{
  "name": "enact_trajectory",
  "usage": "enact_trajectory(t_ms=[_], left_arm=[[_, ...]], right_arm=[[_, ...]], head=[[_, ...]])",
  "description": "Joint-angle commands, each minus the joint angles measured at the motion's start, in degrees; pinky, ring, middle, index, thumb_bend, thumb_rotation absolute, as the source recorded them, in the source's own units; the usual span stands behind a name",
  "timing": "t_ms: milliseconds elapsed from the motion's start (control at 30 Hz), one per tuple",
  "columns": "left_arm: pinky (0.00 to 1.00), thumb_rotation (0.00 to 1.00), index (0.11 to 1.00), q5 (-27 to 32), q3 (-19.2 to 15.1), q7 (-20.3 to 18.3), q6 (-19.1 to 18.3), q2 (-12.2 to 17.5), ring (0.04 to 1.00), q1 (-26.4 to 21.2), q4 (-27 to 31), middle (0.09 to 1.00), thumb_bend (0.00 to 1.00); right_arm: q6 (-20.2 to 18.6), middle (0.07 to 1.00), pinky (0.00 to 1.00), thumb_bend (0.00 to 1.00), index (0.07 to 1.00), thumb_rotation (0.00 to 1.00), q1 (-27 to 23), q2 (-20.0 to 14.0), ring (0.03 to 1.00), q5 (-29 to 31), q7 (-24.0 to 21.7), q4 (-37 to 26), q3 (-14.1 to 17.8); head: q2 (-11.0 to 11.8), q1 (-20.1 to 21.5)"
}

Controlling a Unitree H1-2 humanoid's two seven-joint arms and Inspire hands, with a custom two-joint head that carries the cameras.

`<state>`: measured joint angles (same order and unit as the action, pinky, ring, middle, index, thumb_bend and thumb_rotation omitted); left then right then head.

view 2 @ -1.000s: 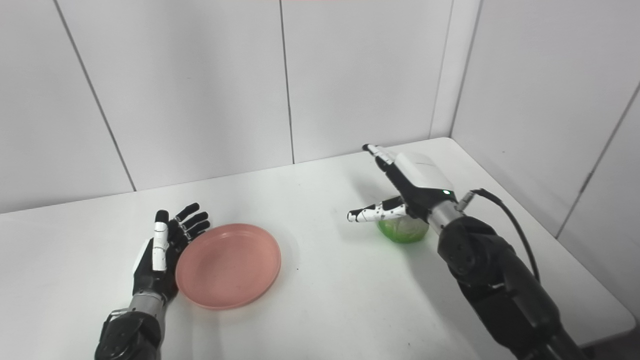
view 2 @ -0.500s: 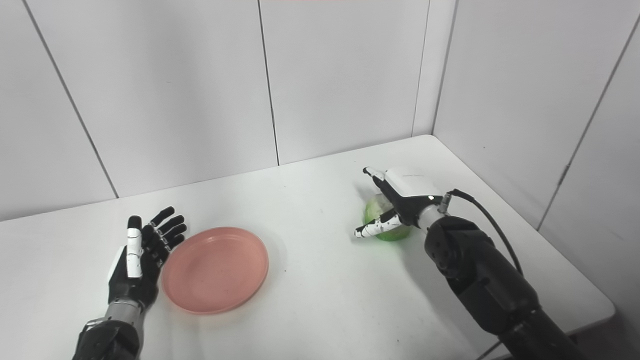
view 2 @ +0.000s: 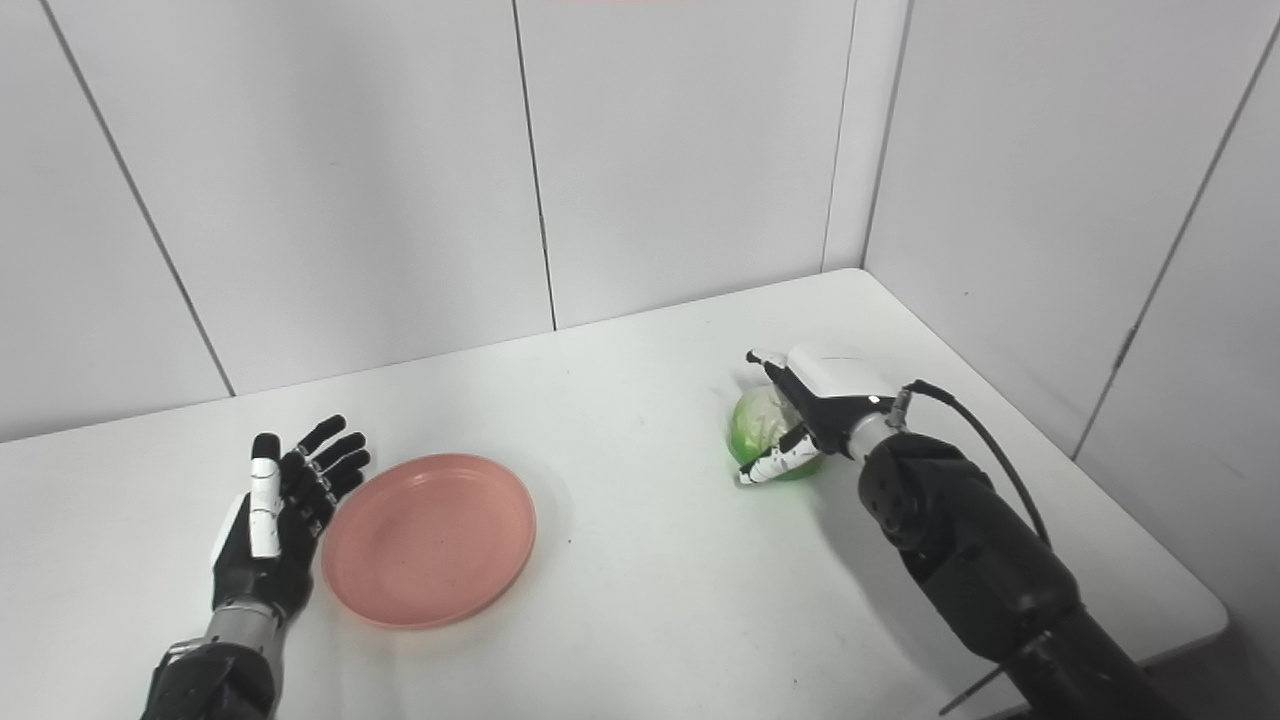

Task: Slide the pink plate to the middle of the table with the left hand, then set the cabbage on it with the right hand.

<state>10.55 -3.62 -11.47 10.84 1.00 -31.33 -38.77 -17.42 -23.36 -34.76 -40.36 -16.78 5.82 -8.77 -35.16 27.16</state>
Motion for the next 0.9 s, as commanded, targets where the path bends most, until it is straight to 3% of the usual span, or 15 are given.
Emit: enact_trajectory(t_ms=[0,33,100,133,233,433,633,700,833,867], left_arm=[[0.83,1.00,0.769,-0.05,0.04,-0.41,1.08,0.29,0.793,1.22,-0.24,0.778,0.82],[0.83,1.00,0.769,0.09,-0.03,-0.45,0.93,0.27,0.793,1.23,-0.19,0.778,0.82],[0.83,1.00,0.768,0.08,-0.05,-0.35,0.66,0.25,0.795,1.30,-0.05,0.778,0.82],[0.85,1.00,0.773,-0.01,-0.02,-0.24,0.47,0.26,0.798,1.40,0.14,0.781,0.82],[0.86,1.00,0.784,-0.17,0.18,-0.37,-0.02,0.43,0.802,1.62,0.61,0.789,0.83],[0.84,1.00,0.779,0.41,-0.03,-0.57,-0.83,0.17,0.802,1.94,1.53,0.785,0.84],[0.86,1.00,0.778,-0.24,0.35,0.39,-1.65,-0.48,0.806,2.48,2.73,0.788,0.83],[0.85,1.00,0.775,-0.73,0.59,0.89,-2.02,-0.69,0.803,2.72,3.45,0.784,0.83],[0.83,1.00,0.768,-0.74,1.03,1.25,-2.56,-2.11,0.795,3.66,5.42,0.780,0.81],[0.83,1.00,0.764,-0.74,1.00,1.41,-2.71,-2.53,0.791,3.81,5.75,0.777,0.81]], right_arm=[[0.94,0.819,0.58,0.88,0.786,0.03,-0.70,-0.15,0.731,2.02,1.75,-0.47,1.68],[2.63,0.813,0.57,0.88,0.782,0.03,-0.52,-0.07,0.723,2.61,3.08,0.11,2.00],[4.00,0.676,0.51,0.80,0.676,0.01,-0.25,0.32,0.598,2.85,5.36,0.59,2.31],[3.85,0.571,0.45,0.63,0.582,0.00,-0.13,0.68,0.497,2.61,6.42,0.52,2.36],[3.52,0.513,0.37,0.53,0.513,0.00,0.12,1.66,0.433,2.60,9.02,0.66,2.58],[6.32,0.509,0.42,0.52,0.478,0.00,0.44,2.82,0.451,4.22,13.95,1.28,3.56],[10.86,0.485,0.39,0.52,0.523,0.00,0.43,5.10,0.425,4.38,21.34,0.91,4.66],[10.91,0.485,0.38,0.52,0.529,0.00,0.32,5.71,0.419,3.97,21.52,-1.19,4.32],[11.30,0.489,0.38,0.52,0.530,0.00,-0.65,9.40,0.414,6.00,20.11,-8.31,3.33],[11.24,0.487,0.38,0.52,0.530,0.00,-0.87,10.29,0.412,6.22,19.70,-9.64,2.98]], head=[[0.06,-0.04],[0.03,-0.10],[0.04,-0.16],[-0.03,-0.08],[-0.27,-0.17],[-0.40,-1.42],[-0.58,-4.35],[-0.83,-5.81],[-2.16,-13.90],[-2.16,-13.90]])
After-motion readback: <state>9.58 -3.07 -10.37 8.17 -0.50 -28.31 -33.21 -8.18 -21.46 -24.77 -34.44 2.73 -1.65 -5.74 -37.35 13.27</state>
